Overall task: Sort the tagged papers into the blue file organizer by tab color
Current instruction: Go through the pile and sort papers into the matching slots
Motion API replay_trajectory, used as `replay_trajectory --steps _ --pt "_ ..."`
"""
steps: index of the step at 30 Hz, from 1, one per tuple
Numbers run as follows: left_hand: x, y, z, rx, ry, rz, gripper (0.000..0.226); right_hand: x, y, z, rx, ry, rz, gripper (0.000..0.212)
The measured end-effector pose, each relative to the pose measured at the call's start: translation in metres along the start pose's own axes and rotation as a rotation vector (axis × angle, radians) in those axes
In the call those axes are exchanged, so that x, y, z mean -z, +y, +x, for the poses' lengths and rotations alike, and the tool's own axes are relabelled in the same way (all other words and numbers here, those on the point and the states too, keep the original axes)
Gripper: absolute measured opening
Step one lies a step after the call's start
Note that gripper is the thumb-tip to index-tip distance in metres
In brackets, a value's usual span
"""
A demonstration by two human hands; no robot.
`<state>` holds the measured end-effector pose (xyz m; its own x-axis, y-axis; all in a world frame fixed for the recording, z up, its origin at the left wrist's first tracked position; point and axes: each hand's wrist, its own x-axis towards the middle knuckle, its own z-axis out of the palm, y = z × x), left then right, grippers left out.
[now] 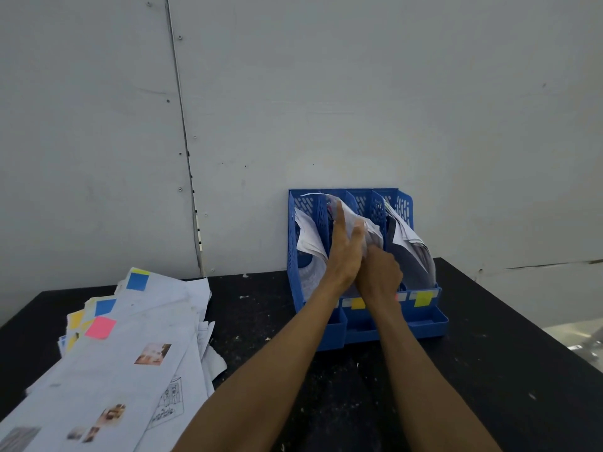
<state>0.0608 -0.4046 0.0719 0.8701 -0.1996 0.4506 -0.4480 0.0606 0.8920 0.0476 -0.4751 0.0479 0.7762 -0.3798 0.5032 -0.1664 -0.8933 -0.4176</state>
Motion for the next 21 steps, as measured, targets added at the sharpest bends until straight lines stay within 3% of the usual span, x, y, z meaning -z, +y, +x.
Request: replay_trajectory --steps 4,8,12,14,18,21 --pt "0.0 -0.001 -0.002 0.03 -0.012 0.046 0.066 0.001 0.001 0.0 -0.057 -0.15 -0.135 0.017" --pt "-0.005 0.001 -0.004 0.062 -0.043 0.063 0.069 -0.006 0.0 0.0 -0.021 -0.092 -0.002 0.013" --pt "-0.006 -0.001 -0.003 0.072 -0.043 0.037 0.077 -0.031 0.021 0.0 0.031 -0.228 0.092 0.017" --pt "-0.004 -0.002 -0.001 0.073 -0.049 0.048 0.072 -0.036 0.026 -0.005 0.061 -0.104 0.238 0.014" --pt "-0.002 -0.006 0.004 0.099 -0.006 -0.011 0.059 -0.029 0.021 -0.029 0.049 0.332 0.622 0.013" --pt "-0.004 -0.014 0.006 0.187 0.034 0.014 0.052 -0.036 0.023 -0.032 -0.073 0.398 0.599 0.037"
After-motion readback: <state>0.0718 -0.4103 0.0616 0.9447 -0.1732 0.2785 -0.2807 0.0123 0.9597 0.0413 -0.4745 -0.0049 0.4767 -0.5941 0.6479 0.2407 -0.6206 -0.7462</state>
